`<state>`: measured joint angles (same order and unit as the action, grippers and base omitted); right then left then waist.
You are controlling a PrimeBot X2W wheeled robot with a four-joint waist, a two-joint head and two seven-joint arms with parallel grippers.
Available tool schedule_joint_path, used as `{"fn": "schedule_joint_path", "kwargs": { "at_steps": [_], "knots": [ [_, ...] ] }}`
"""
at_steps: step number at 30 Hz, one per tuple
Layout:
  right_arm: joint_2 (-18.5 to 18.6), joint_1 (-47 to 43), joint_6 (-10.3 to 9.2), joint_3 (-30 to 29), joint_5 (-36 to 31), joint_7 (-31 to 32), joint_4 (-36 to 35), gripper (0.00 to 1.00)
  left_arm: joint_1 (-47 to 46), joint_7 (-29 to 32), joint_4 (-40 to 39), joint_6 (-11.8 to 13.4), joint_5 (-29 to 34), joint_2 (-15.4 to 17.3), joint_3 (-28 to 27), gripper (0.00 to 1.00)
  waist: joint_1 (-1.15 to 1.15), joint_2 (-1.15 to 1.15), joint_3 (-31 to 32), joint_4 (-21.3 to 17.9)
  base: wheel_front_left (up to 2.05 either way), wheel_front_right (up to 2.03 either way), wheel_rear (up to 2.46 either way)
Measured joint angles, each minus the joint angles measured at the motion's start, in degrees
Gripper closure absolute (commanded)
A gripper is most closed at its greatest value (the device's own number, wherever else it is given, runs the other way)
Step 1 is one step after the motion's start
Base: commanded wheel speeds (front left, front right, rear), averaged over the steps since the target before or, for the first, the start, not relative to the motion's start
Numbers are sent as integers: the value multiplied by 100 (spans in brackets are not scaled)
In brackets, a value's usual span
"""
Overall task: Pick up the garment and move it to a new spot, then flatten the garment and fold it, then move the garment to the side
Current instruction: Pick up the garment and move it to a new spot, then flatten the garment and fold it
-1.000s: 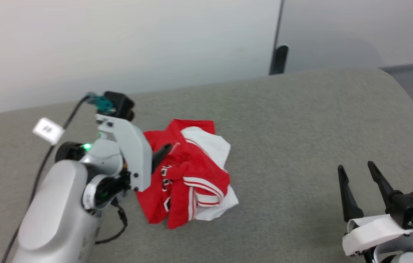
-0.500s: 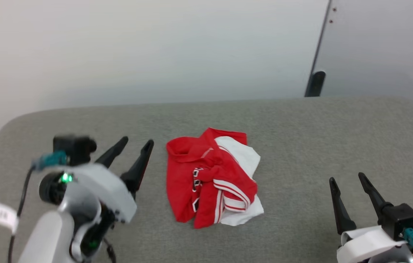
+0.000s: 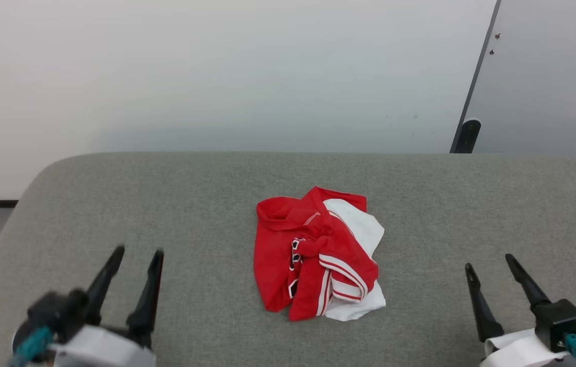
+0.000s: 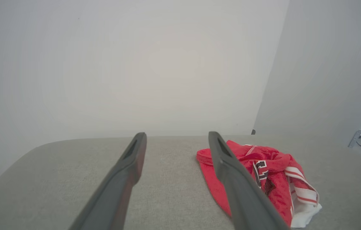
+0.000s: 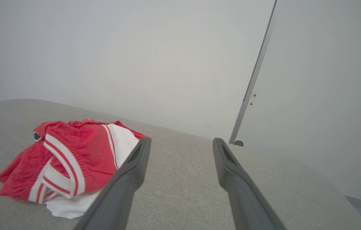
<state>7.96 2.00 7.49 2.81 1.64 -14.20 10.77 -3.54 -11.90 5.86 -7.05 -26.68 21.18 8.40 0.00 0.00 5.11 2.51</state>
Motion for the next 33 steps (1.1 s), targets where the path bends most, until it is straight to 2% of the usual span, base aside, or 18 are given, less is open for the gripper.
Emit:
{"fn": "schedule_joint_path", "kwargs": {
  "at_steps": [8, 15, 25, 33],
  "knots": [
    [36, -98, -1, -294, -277, -70, -60, 0, 405, -296, 347, 20, 35, -93, -423, 0, 0, 0, 3, 40, 0, 0, 0],
    [-74, -179, 0, -439, -325, -77, -137, 0, 536, -319, 243, 24, 157, -253, -742, 0, 0, 0, -11, 20, 0, 0, 0],
    [-100, -197, 0, -415, -339, -77, -165, 0, 557, -319, 146, -10, 282, -400, -829, 0, 0, 0, -85, -41, 0, 0, 0],
    [-85, 2, 0, -266, -281, -78, -107, 0, 249, -310, 152, -26, 191, -297, -724, 0, 0, 0, -234, -156, 0, 0, 0]
  ]
}}
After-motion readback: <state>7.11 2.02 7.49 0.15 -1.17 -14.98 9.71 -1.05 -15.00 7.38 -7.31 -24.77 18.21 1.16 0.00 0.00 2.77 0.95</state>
